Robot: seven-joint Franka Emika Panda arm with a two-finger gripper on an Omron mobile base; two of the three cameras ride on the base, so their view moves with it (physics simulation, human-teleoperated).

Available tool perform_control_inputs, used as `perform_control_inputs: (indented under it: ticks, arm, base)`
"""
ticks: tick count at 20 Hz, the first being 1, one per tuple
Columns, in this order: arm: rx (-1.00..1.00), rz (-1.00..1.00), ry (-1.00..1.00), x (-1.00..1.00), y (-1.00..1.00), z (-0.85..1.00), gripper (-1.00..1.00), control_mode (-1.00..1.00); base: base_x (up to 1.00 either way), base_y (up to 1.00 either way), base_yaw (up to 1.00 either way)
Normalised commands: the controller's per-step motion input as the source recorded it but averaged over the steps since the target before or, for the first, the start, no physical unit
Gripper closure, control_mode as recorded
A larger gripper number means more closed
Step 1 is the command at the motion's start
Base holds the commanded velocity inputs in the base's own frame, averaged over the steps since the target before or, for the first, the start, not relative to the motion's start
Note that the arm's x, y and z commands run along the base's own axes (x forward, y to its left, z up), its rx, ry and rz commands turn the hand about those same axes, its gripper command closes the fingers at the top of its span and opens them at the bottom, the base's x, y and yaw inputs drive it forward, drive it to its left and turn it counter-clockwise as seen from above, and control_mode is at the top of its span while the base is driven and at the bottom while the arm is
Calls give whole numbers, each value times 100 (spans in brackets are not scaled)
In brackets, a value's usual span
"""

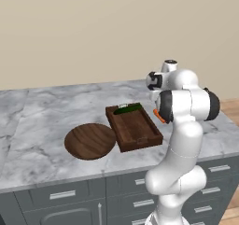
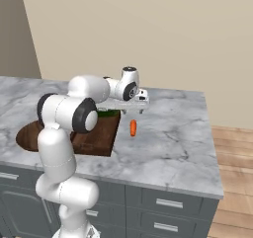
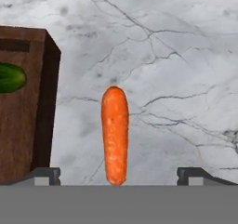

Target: Place the two vegetables and bowl onto the tray for setting up a vegetable dip station.

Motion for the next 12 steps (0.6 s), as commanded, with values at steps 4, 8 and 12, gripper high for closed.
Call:
perform_control_inputs:
  ticks: [4, 8, 12]
  arm:
    - [0, -24, 0, 0, 0, -6, -100, -100]
    - [3, -8, 1, 0, 0, -14, -100, -100]
    - [8, 0, 5, 0, 0, -20, -100, -100]
  base:
    - [0, 0, 0]
    - [0, 0, 0]
    - [0, 0, 0]
